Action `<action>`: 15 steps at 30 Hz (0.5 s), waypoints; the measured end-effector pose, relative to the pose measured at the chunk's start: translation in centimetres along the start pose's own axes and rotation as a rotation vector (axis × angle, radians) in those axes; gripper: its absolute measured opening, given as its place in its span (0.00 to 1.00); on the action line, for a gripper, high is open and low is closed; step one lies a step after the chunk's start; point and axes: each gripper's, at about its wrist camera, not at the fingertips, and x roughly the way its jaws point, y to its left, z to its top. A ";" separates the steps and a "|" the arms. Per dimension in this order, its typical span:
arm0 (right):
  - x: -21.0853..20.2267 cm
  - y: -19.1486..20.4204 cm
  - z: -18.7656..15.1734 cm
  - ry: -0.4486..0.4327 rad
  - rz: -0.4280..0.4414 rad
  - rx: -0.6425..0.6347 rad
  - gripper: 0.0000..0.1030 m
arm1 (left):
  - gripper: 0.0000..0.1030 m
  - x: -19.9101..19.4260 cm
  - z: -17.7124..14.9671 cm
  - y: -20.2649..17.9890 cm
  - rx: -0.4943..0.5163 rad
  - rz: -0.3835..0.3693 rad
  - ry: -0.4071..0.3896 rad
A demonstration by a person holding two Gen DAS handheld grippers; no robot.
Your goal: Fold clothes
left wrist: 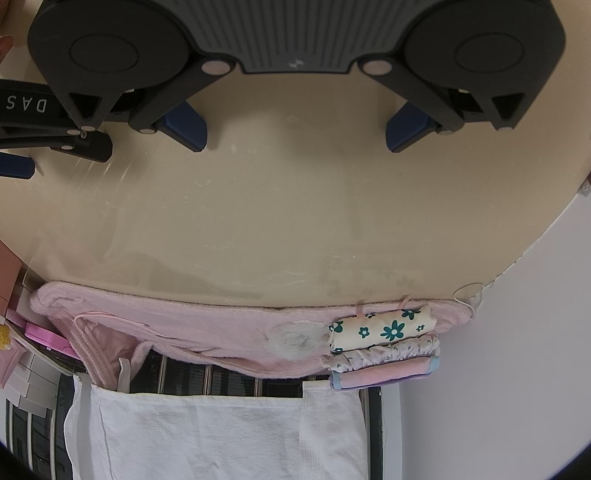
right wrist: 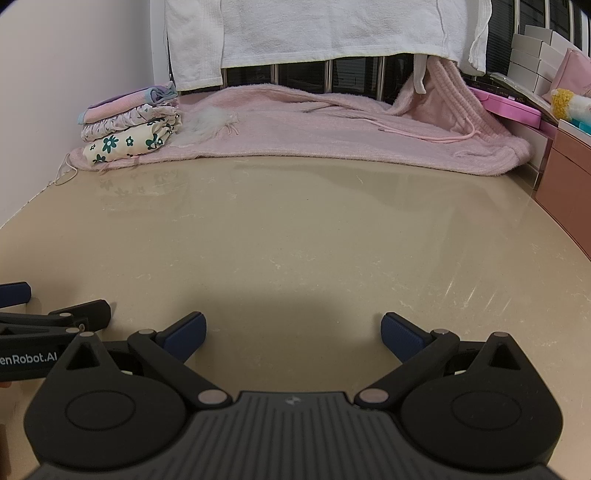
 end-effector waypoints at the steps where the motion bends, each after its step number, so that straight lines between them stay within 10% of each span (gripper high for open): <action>1: 0.0 0.0 0.0 0.000 0.000 0.000 0.99 | 1.00 0.0 0.0 0.0 0.000 0.000 0.000; 15: 0.0 -0.1 0.0 -0.001 0.000 -0.001 0.99 | 1.00 0.1 0.0 0.1 0.001 -0.002 0.000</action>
